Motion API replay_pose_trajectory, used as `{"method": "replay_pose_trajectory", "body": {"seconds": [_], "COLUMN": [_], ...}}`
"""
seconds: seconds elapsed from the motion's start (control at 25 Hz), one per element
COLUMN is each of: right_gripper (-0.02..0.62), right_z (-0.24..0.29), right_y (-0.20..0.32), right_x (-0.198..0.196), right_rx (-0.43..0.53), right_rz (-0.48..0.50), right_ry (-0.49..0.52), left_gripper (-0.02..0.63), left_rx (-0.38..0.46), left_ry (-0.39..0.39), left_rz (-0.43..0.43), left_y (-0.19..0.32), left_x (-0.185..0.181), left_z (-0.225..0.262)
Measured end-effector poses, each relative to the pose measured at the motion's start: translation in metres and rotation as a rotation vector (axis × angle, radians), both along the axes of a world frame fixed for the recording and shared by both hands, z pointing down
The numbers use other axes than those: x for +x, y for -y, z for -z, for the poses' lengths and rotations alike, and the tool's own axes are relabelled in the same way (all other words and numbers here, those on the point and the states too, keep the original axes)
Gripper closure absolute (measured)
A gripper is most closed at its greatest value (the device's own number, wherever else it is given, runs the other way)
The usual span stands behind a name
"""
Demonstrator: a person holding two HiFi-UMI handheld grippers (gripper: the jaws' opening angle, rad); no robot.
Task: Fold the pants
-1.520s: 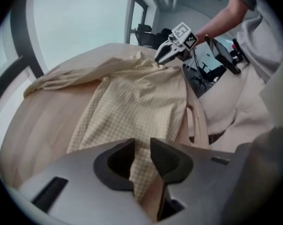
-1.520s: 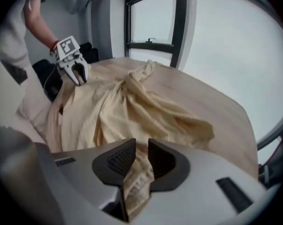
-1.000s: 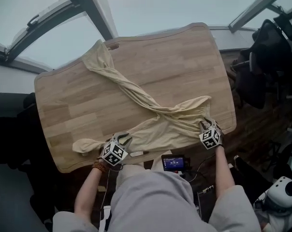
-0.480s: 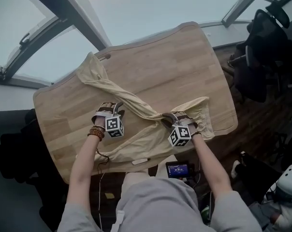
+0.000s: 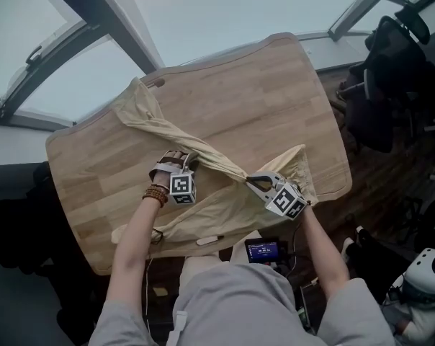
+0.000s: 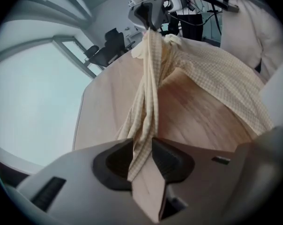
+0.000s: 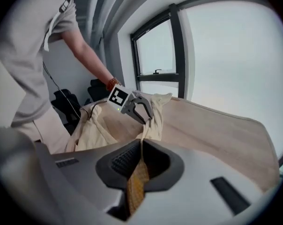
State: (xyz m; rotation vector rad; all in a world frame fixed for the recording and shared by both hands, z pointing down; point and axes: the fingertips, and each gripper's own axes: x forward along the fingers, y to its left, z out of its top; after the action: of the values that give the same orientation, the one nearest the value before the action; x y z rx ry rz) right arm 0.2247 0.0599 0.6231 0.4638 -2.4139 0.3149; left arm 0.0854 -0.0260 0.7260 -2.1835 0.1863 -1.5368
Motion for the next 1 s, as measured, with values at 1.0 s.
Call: {"method": "replay_pose_trajectory", "body": {"seconds": [1.0], "right_gripper": [0.576], "right_z": [0.017], "right_y": [0.081], "right_x": [0.033], "right_rx": [0.075], "right_rz": [-0.224], "right_ry": [-0.045], "left_gripper": [0.583], "left_rx": [0.124], "left_ry": [-0.061], "left_rz": [0.396], "left_y": [0.081], "left_x": [-0.082], "left_z": [0.211]}}
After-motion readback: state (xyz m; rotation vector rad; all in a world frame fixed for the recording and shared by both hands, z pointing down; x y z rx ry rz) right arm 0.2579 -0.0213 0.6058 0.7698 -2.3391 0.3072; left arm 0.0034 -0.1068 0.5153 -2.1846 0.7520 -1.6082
